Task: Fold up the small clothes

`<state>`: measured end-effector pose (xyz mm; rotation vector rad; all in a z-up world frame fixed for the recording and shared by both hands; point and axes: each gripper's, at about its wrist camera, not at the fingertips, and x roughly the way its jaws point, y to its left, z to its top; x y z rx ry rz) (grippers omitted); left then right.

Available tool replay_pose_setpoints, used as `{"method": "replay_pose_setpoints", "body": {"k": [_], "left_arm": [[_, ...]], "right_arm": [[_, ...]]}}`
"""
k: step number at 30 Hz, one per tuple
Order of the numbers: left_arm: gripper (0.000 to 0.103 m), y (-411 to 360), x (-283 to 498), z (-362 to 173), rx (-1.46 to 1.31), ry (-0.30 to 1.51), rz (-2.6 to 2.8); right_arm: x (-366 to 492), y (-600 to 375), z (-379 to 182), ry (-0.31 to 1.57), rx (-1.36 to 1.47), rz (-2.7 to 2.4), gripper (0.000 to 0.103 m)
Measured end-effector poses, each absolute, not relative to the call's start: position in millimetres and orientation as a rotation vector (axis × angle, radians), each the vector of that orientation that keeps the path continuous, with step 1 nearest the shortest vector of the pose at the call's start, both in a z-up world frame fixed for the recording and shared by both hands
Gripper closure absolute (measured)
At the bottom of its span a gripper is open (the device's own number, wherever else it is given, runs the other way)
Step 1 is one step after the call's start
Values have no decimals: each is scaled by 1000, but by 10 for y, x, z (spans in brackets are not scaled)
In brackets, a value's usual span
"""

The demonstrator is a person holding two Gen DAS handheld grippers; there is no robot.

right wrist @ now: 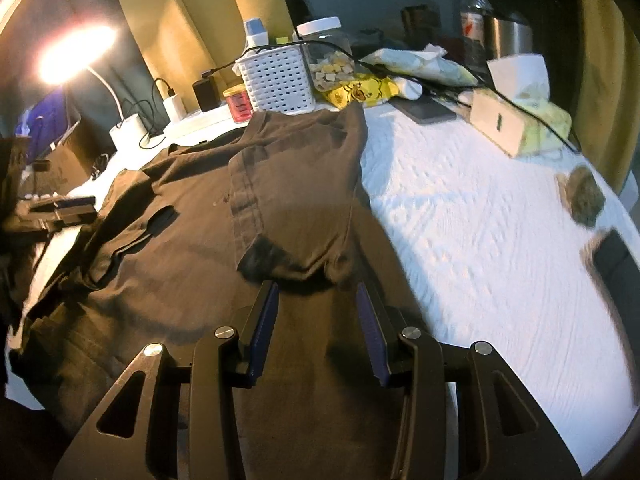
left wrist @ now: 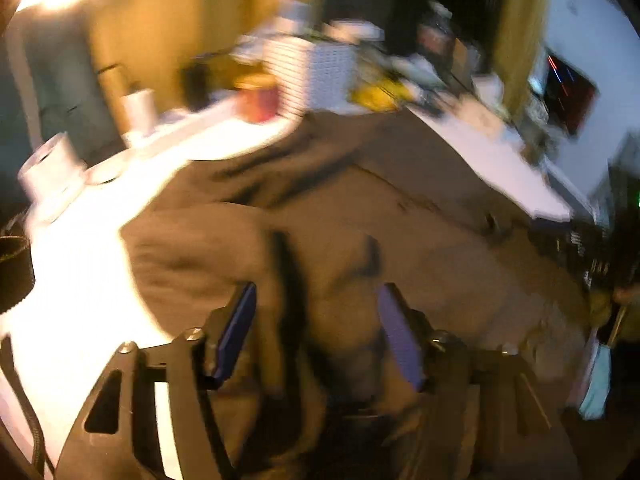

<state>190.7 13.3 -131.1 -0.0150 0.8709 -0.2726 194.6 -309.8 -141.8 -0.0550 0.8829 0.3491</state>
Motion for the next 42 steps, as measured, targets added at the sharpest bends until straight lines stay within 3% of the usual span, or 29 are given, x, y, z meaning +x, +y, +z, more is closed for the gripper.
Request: {"method": "replay_pose_setpoints", "body": {"k": [9,11,13,16,31,33,37,38,39,40,42], "left_arm": [[38,979,2240,-1534,-171,889,-97],[52,964,2329,-1601,-160,904,-113],[92,945,2423,-1666,-145,929,-100],[102,1028,2452,-1664,-111,919,-68],[102,1557,2600,-1695,77,913,63],[102,1590,2619,-1724,64,921,57],[96,1595,2657,-1635,74,932,63],[93,1616,2671,-1597,71,930,72],[85,1637,2694,-1539,88,922,105],[71,1638,2718,-1506,101,912,119],[53,1638,2756,-1366,111,869,118]], "right_arm": [[2521,-3090,-1282,849,-155,346,60],[2637,-3088,-1267,846,-164,345,60],[2773,-3084,-1260,843,-169,347,60],[2985,-3066,-1279,846,-179,346,60],[4271,-2755,-1649,956,-178,398,59],[4347,-2745,-1677,945,-176,410,55],[4401,-2682,-1687,934,-225,411,56],[4398,-2670,-1679,927,-240,401,74],[4393,-2659,-1671,922,-251,404,84],[4386,-2645,-1668,920,-256,403,88],[4358,-2624,-1659,908,-279,389,91]]}}
